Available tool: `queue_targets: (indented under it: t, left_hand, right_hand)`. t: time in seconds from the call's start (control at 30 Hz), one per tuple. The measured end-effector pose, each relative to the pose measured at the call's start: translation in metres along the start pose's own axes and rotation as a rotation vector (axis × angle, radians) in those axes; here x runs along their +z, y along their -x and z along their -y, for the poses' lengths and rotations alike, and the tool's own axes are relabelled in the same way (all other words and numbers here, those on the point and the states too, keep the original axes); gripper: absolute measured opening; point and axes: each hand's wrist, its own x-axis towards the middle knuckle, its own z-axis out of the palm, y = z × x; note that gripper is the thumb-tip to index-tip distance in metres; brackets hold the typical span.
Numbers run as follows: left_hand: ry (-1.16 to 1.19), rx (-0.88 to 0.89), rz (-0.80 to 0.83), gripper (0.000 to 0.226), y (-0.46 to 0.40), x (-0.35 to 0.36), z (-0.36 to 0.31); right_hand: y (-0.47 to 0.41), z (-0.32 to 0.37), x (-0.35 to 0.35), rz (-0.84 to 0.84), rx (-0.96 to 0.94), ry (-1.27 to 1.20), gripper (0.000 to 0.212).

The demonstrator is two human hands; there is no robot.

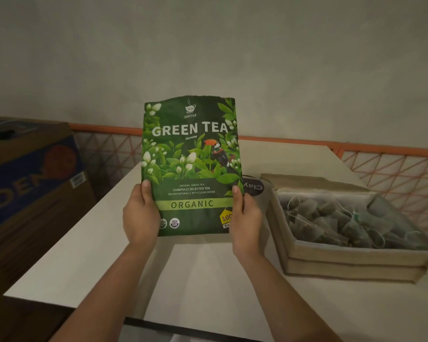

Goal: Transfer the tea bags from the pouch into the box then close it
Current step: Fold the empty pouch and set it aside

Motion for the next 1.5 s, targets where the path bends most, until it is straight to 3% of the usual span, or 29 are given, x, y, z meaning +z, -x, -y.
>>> queue_targets:
  t: [0.23,0.4,0.53,0.6,0.77,0.93,1.1,1.37,1.5]
  left_hand:
    - [0.169,0.031,0.202,0.020,0.002,-0.006,0.008]
    - [0.251,-0.153,0.512,0.010,-0.012,-0.014,0.022]
    - [0.365,-0.319,0.665,0.030,-0.017,-0.021,0.021]
    - [0.380,-0.329,0.661,0.035,-0.018,-0.021,0.018]
    - [0.402,-0.275,0.492,0.026,-0.025,-0.021,0.022]
    - [0.415,-0.305,0.595,0.027,-0.020,-0.020,0.025]
    - [0.392,-0.309,0.568,0.023,-0.026,-0.023,0.029]
    - [0.386,-0.284,0.496,0.016,-0.026,-0.015,0.025]
    - [0.457,-0.440,0.576,0.020,-0.030,-0.022,0.021]
  right_hand:
    - [-0.017,-0.013,-0.017,0.274,0.165,-0.357,0.012]
    - [-0.025,-0.017,-0.020,0.381,0.278,-0.348,0.034]
    - [-0.025,-0.018,-0.022,0.465,0.306,-0.248,0.038]
    - [-0.025,-0.019,-0.021,0.503,0.306,-0.215,0.038]
    - [-0.026,-0.025,-0.019,0.635,0.319,-0.141,0.038]
    - [-0.024,-0.026,-0.010,0.486,0.287,-0.174,0.030]
    - [-0.024,-0.029,-0.007,0.364,0.270,-0.210,0.018]
    - [-0.031,-0.023,-0.011,0.419,0.361,-0.339,0.020]
    - [-0.034,-0.021,-0.014,0.423,0.347,-0.341,0.025]
